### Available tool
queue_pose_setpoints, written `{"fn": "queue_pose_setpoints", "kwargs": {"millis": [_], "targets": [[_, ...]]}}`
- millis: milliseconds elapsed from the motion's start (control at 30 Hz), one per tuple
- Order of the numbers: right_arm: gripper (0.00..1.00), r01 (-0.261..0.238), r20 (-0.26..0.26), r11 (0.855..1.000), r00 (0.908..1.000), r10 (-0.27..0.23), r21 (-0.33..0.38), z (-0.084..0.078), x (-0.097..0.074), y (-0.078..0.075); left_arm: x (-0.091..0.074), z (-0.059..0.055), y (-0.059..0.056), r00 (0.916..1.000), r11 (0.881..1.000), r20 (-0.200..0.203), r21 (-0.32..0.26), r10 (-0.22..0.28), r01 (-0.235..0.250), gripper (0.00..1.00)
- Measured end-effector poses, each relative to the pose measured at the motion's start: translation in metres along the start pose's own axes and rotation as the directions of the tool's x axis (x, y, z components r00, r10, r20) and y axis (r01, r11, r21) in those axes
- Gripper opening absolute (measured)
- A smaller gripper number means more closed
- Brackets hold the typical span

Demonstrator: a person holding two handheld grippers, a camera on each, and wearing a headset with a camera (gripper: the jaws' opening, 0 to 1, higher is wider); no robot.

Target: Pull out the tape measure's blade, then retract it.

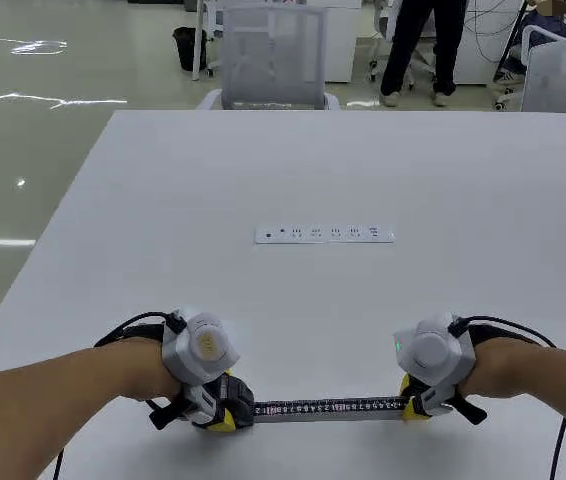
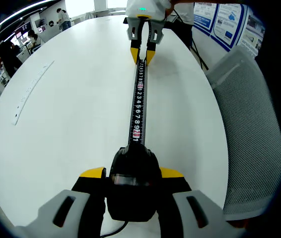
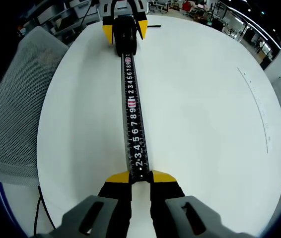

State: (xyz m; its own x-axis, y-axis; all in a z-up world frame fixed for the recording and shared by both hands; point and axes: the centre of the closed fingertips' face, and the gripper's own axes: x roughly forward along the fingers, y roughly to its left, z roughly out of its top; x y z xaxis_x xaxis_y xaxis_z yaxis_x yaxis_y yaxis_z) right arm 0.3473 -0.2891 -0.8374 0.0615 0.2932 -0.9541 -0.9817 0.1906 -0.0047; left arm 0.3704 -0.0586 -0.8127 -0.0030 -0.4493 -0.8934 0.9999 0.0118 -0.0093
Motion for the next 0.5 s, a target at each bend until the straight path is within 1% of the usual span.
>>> {"fn": "queue_pose_setpoints", "kwargs": {"millis": [500], "targets": [[0.12,0.004,-0.005,1.0,1.0,-0.004,0.005,-0.0056,-0.001,-0.001,0.0005,0.0002,-0.0001,1.0,1.0,0.002,-0.003,0.0,0.0,0.36]]}}
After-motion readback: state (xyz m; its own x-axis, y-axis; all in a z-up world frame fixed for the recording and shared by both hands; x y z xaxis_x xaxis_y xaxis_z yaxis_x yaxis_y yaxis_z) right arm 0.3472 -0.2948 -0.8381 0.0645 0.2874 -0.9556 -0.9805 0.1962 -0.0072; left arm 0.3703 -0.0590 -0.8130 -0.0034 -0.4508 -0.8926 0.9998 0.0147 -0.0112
